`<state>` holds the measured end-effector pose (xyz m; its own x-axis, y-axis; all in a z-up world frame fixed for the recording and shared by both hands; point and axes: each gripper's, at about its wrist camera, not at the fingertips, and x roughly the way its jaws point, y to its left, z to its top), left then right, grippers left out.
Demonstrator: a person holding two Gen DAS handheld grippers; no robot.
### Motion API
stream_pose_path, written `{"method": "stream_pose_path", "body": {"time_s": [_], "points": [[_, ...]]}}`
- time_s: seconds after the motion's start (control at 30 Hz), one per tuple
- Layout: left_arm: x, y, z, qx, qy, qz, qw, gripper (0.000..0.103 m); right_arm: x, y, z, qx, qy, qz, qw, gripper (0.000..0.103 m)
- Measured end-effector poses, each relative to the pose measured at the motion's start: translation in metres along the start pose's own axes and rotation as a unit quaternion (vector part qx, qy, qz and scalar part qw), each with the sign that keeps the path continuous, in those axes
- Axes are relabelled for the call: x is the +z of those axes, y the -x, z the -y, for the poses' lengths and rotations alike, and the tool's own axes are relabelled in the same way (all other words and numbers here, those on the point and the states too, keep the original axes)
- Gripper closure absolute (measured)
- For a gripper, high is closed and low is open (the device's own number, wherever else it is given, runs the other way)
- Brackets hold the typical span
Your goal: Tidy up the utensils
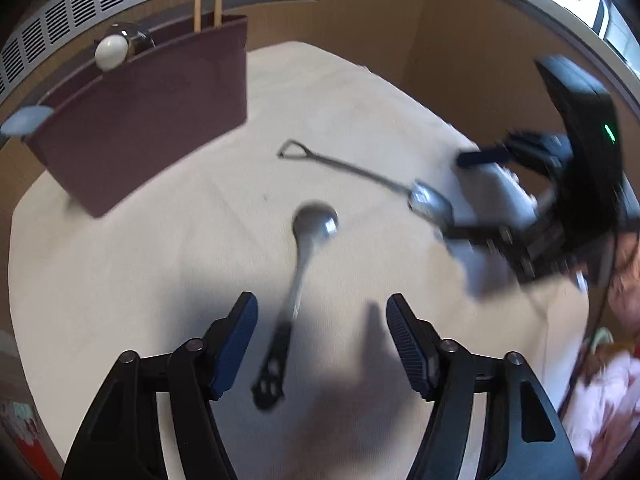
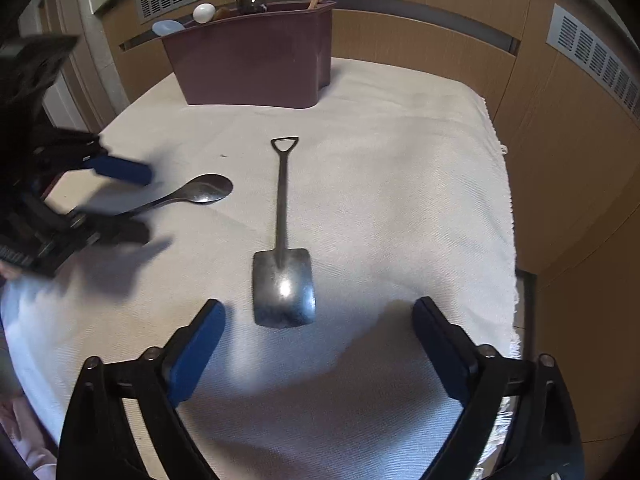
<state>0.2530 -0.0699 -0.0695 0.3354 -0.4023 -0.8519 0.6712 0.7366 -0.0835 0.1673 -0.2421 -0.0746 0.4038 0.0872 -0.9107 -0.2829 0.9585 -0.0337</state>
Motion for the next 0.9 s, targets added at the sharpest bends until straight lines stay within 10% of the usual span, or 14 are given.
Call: {"method": "stream_pose_path", "body": {"time_s": [0.4, 0.6, 0.9], "points": [[0.032, -0.034, 0.002, 0.049, 0.000, -0.012, 0.9987, 0.074, -0.004, -0.001, -0.005, 0.020, 0.024, -0.013, 0.999, 0.000], [0.001, 0.018, -0.022, 0.091, 0.092, 0.073, 0.9889, 0.074, -0.009, -0.002, -0.020, -0.013, 0.050, -0.006, 0.999, 0.000], [-0.036, 0.076, -0.047, 0.075, 0.211, 0.172, 0.9594, 0.074, 0.004, 0.000, -0.047, 0.004, 0.074, 0.004, 0.997, 0.074]]}}
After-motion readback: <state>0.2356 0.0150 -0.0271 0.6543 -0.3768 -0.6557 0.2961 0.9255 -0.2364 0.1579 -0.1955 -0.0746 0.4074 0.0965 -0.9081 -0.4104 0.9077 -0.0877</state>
